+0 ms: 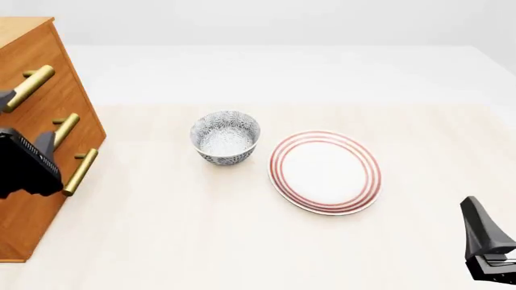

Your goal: Open the top drawer of the cabinet.

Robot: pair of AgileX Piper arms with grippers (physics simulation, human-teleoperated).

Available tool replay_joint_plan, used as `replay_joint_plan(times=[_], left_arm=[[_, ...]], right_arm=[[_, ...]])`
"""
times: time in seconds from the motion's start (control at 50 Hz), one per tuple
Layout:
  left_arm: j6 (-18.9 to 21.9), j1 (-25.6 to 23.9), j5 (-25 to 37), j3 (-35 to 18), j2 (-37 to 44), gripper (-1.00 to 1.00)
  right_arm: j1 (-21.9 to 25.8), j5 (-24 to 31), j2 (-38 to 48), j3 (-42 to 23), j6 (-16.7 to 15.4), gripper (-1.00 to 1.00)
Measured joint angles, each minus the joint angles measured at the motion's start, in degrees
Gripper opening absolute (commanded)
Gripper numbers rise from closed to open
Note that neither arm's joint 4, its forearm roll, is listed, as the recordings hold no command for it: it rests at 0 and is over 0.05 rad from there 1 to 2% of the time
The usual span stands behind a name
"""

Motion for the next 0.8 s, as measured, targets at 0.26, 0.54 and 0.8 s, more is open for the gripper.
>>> replay_joint_plan(times=[0.26,0.54,0.8], left_arm=[[1.65,1.23,-1.85,-1.89,3.2,1.0],[2.96,2.53,-3.51,-3.37,5.86,1.0],[2.91,3.41,-4.59,-4.99,8.47,1.0]], right_arm=[[0.0,0.0,0.0,0.0,0.0,1.0],[0.0,0.0,0.0,0.0,0.0,1.0],[0.0,0.0,0.0,0.0,0.0,1.0]])
